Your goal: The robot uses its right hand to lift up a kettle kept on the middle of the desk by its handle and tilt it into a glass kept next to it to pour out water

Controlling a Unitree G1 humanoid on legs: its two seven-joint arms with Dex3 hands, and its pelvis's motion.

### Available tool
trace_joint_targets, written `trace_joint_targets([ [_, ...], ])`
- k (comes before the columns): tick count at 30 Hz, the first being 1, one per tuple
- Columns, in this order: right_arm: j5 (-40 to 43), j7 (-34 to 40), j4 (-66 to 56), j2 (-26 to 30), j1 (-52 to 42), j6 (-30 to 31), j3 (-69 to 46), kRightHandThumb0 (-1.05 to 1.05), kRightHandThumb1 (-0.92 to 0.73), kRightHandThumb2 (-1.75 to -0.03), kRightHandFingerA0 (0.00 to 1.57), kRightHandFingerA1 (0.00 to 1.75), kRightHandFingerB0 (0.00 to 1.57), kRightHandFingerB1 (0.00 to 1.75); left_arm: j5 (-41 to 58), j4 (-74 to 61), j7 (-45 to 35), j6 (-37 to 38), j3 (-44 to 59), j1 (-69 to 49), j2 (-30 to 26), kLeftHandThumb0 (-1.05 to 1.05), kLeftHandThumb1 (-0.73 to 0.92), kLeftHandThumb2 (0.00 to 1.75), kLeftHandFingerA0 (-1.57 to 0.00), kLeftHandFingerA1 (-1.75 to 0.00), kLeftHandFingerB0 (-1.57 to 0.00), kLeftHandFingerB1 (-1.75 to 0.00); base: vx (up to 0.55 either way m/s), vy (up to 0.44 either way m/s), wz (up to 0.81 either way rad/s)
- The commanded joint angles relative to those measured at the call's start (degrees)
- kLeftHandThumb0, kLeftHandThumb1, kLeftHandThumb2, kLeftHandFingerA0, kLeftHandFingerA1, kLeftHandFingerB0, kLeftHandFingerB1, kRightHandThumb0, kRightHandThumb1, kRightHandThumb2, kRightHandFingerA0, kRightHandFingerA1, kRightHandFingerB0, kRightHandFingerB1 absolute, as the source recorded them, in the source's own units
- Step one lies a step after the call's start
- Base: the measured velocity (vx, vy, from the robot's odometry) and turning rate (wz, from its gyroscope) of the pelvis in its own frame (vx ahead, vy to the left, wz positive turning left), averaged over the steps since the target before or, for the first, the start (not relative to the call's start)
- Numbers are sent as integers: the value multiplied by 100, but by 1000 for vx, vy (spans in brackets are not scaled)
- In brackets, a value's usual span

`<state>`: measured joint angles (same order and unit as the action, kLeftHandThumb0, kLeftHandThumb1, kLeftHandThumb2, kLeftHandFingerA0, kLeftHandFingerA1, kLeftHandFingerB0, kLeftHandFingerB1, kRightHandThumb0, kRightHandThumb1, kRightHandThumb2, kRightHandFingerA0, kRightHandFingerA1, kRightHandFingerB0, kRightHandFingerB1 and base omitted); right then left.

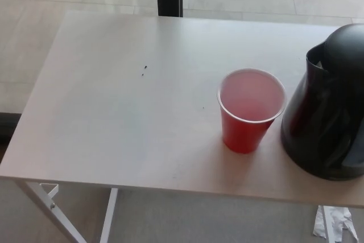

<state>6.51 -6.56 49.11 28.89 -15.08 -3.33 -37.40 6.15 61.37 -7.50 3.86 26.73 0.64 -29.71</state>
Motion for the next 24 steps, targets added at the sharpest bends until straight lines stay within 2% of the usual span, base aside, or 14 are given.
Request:
trace_joint_targets([
  [1,836,-295,-158,386,36,-447,-750,-67,-47,-80,25,51,6,38,636,384,-356,218,569,266,-345,-80,51,57,-72,-58,-51,-50,0,0,0],
  [3,878,-341,-152,467,115,-307,-852,-69,-60,-58,19,40,6,34,633,441,-369,181,630,317,-352,-75,51,57,-73,-58,-54,-49,0,0,0],
  [9,1498,-436,-882,748,426,533,-1502,-66,-65,-62,10,44,1,26,616,484,-366,304,664,297,-301,-80,51,57,-72,-58,-52,-50,0,0,0],
  [10,1373,-422,-861,933,623,337,-1445,-74,-53,-89,12,52,2,31,640,525,-373,342,687,296,-299,-80,51,56,-78,-60,-52,-51,0,0,0],
  [11,1352,-450,-973,1013,697,401,-1413,-72,-68,-60,10,43,1,36,638,519,-373,363,685,279,-308,-79,51,57,-76,-59,-51,-50,0,0,0],
  [13,1393,-435,-1223,1164,958,584,-1381,-79,-49,-89,5,48,3,42,665,550,-379,399,707,282,-310,-75,52,57,-76,-57,-54,-49,0,0,0],
  [14,1445,-395,-1495,1206,1069,767,-1363,-40,-25,-91,0,51,3,53,672,539,-376,402,703,284,-302,-76,52,57,-75,-58,-53,-49,0,0,0],
  [15,1549,-586,-1851,1290,1237,909,-1257,-82,-50,-88,15,55,3,37,650,543,-356,347,668,307,-311,-73,52,57,-75,-58,-52,-49,0,0,0],
  [16,1585,-677,-1979,1330,1285,963,-1229,-82,-50,-88,15,55,3,37,643,547,-346,329,647,315,-304,-73,52,57,-75,-58,-52,-49,0,0,0],
  [17,1530,-645,-2055,1385,1312,1050,-1188,-83,-60,-59,30,53,8,41,633,544,-359,372,618,301,-280,-75,53,57,-73,-59,-51,-50,0,0,0],
  [18,1448,-592,-2149,1445,1372,1141,-1099,-83,-60,-59,30,53,8,41,616,541,-385,427,590,285,-274,-75,53,57,-73,-59,-51,-50,0,0,0],
  [19,1417,-640,-2335,1462,1464,1120,-985,-87,-51,-87,38,59,5,43,638,562,-417,456,597,288,-272,-78,52,57,-73,-60,-51,-51,0,0,0],
  [22,1450,-693,-2840,1437,1781,1445,-636,-79,-61,-59,40,47,11,41,687,573,-385,443,628,276,-274,-81,50,56,-76,-60,-53,-52,0,0,0],
  [24,1658,-923,-3246,1272,2070,1668,-294,-74,-49,-84,21,46,4,39,701,562,-386,423,624,257,-280,-79,51,57,-79,-58,-52,-51,0,0,0],
])
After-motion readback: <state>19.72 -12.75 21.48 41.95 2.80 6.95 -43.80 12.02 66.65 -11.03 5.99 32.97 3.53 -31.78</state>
